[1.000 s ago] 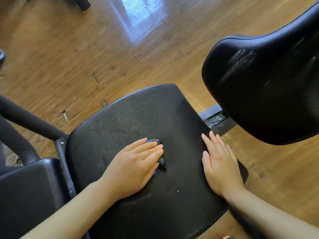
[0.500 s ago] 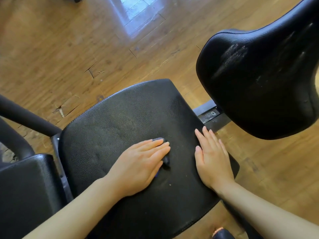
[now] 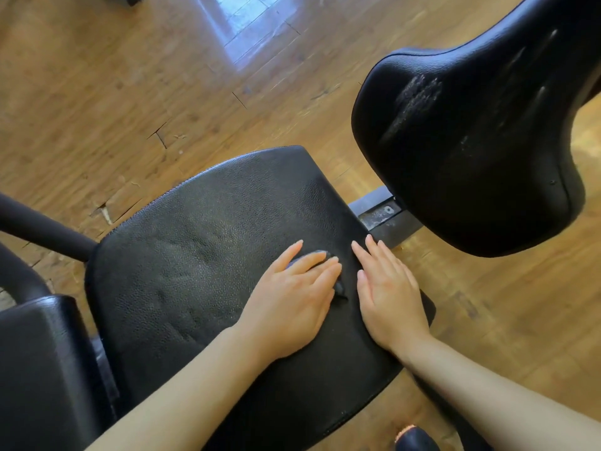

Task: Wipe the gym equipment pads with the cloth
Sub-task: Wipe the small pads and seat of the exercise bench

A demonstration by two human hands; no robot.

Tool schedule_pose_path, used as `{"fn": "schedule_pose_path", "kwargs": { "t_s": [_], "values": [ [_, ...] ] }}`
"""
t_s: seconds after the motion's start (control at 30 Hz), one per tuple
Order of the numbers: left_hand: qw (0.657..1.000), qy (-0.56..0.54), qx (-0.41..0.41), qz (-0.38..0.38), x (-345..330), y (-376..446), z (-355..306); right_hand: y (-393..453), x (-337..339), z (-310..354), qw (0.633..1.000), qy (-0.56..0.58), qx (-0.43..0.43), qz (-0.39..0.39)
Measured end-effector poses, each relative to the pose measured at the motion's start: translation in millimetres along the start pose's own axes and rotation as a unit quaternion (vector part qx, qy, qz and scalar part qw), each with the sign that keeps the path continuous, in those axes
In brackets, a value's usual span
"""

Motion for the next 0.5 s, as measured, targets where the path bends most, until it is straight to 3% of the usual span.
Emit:
{"fn": "schedule_pose_path", "kwargs": {
  "t_s": [0.27,0.5],
  "values": [
    [0.993,-0.050,-0.081,0.063,24,-106,38,2,1,-1,1.000,0.000,-0.008,0.003],
    [0.992,-0.025,-0.113,0.042,18,-87,20,1,1,1,1.000,-0.008,-0.011,0.003]
  ]
}}
Point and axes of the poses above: each hand's wrist, its own y-axis towards the middle knuckle, its own x-axis out of the back of the hand, z = x × y, the point moved 2 cm from there along y, towards the middle knuckle, and after that the axes turned 12 degrees about x, right-handed, at the moved point
